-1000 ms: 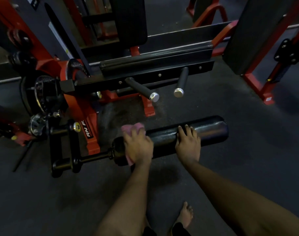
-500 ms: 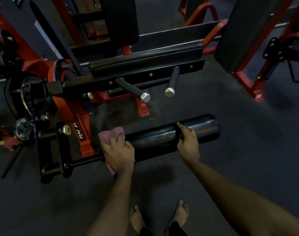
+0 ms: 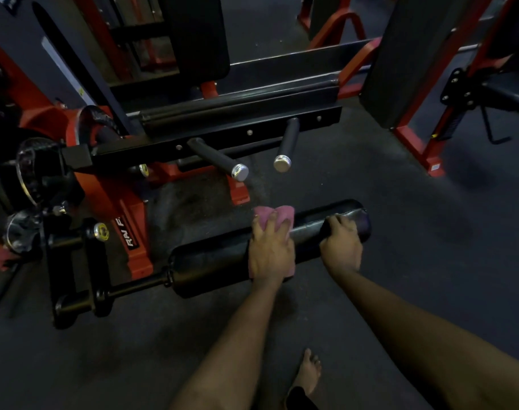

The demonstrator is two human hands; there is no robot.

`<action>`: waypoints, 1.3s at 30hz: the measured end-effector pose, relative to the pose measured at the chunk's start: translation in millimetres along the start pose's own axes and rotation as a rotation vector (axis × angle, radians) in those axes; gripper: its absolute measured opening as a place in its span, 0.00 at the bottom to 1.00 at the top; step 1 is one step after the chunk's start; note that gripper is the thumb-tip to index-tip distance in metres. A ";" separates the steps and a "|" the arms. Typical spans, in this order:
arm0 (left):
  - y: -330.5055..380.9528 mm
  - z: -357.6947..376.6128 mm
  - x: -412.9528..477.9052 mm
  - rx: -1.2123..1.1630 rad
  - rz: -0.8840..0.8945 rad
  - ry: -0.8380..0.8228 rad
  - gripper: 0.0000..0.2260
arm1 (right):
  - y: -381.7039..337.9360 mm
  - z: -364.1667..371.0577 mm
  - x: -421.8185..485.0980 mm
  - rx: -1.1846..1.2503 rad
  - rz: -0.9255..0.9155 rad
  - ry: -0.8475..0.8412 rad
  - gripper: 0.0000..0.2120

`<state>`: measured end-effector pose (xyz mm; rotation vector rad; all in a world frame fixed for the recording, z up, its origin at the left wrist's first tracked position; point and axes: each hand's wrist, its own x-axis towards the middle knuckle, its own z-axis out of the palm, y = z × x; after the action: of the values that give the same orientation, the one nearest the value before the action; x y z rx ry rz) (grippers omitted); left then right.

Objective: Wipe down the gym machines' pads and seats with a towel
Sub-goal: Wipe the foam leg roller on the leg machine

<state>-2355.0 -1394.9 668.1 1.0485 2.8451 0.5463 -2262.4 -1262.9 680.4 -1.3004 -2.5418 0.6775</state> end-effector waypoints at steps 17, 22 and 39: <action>-107.1 -59.0 -44.7 0.050 -0.489 0.151 0.18 | -26.0 32.4 -21.7 -0.074 0.043 0.055 0.28; -67.7 -50.2 -35.0 -0.098 -0.167 0.034 0.20 | -52.4 41.2 -37.7 -0.024 -0.243 0.000 0.27; -98.9 -47.0 -48.8 -0.024 -0.334 0.150 0.23 | -37.1 56.7 -80.4 -0.049 -0.289 0.006 0.25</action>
<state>-2386.9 -1510.2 674.5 0.5288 3.0394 0.6478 -2262.9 -1363.8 650.9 -0.9167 -2.6810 0.5530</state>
